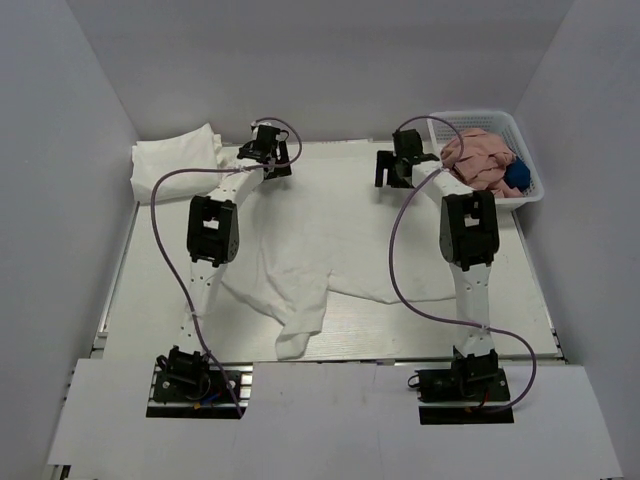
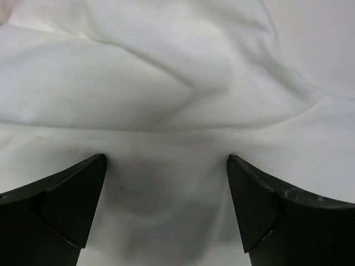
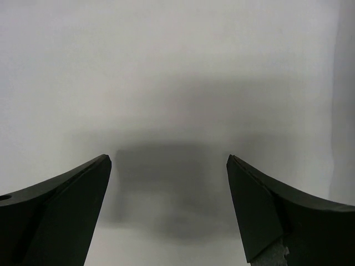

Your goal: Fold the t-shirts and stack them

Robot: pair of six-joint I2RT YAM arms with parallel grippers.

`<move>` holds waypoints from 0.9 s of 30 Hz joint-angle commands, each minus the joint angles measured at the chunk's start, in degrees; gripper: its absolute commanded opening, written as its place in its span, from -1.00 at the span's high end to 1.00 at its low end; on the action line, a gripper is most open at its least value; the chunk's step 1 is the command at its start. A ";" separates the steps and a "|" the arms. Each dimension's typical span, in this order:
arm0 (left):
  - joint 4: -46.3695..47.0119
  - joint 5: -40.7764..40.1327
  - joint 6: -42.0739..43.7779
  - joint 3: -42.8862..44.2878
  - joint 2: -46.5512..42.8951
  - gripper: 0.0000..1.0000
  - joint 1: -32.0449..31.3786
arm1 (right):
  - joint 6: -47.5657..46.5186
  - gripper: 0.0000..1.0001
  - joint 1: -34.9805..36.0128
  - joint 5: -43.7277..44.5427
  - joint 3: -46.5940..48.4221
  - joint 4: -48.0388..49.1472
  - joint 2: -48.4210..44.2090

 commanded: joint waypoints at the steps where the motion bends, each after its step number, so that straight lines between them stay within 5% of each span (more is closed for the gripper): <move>1: -1.51 7.58 6.25 12.34 7.00 -1.00 0.81 | -7.89 -0.81 -0.13 0.06 13.99 -1.97 5.72; 6: 8.23 14.54 8.01 6.94 0.38 -1.00 0.81 | -15.03 -0.81 0.48 -3.62 17.66 -0.06 1.39; 13: -1.04 12.79 6.10 5.35 -14.41 -1.00 -0.25 | -16.54 -0.81 4.61 -13.37 -6.32 7.95 -21.47; 17: -8.25 10.51 -3.73 -12.12 -30.74 -1.00 -0.25 | -15.39 -0.81 10.40 -16.29 -21.53 11.55 -36.91; 19: -9.58 8.31 -9.28 -28.63 -43.83 -1.00 -0.25 | -16.79 -0.81 18.20 -15.85 -28.31 10.77 -40.19; 23: -9.58 4.53 -25.25 -63.03 -69.40 -1.00 -0.25 | -19.60 -0.81 32.36 -15.23 -36.84 10.24 -43.02; 27: -15.01 3.67 -30.73 -77.63 -88.84 -1.00 0.11 | -22.59 -0.81 47.99 -12.34 -41.59 12.16 -42.33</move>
